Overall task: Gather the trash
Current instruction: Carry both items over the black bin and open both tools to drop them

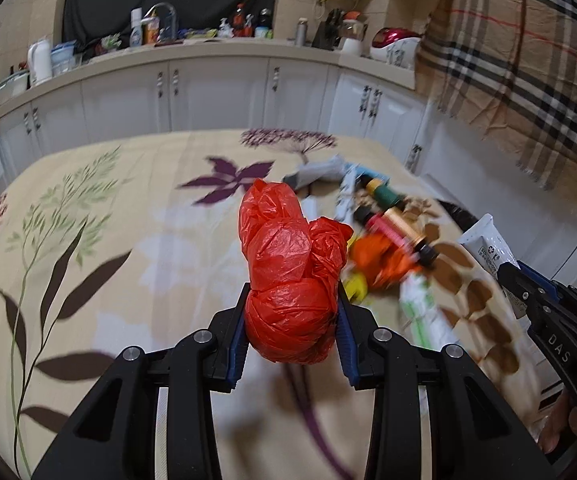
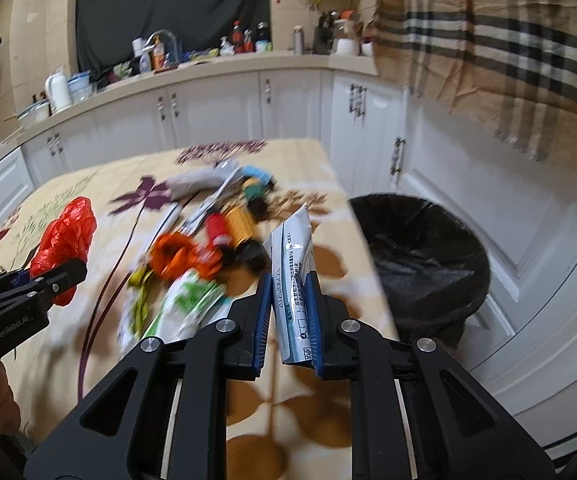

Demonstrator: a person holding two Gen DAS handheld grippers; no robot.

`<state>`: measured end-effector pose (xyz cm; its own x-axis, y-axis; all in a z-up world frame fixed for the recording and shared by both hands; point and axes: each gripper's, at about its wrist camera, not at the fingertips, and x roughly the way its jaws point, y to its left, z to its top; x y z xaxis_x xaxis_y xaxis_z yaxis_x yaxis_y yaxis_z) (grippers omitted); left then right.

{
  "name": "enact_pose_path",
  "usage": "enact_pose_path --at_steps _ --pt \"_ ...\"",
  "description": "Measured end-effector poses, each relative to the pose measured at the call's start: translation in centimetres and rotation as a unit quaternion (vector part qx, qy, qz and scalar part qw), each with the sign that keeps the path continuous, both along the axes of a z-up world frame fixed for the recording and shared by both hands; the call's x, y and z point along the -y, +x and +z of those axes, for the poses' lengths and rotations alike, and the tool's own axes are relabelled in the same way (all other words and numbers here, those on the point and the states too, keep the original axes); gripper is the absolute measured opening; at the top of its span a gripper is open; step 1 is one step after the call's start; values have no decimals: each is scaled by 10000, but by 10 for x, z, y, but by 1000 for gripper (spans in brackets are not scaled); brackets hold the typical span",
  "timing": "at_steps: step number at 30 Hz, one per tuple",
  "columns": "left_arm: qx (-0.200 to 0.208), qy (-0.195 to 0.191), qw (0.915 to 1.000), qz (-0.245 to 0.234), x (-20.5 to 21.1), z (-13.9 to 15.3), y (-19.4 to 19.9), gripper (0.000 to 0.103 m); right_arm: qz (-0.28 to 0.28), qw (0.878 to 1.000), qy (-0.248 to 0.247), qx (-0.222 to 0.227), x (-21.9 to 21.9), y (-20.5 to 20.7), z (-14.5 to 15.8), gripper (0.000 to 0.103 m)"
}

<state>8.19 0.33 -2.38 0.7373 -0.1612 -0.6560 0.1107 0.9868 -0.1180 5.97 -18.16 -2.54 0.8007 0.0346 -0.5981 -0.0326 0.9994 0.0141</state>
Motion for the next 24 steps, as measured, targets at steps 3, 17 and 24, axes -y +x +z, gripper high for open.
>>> enact_pose_path --at_steps 3,17,24 --pt "132 0 9998 -147 16 10 10 38 -205 9997 -30 126 16 8 8 17" --pt "492 255 9929 -1048 134 33 75 38 -1083 9932 -133 397 102 66 13 17" --pt "282 507 9889 -1370 188 17 107 38 -1284 9912 -70 298 135 92 0 17"
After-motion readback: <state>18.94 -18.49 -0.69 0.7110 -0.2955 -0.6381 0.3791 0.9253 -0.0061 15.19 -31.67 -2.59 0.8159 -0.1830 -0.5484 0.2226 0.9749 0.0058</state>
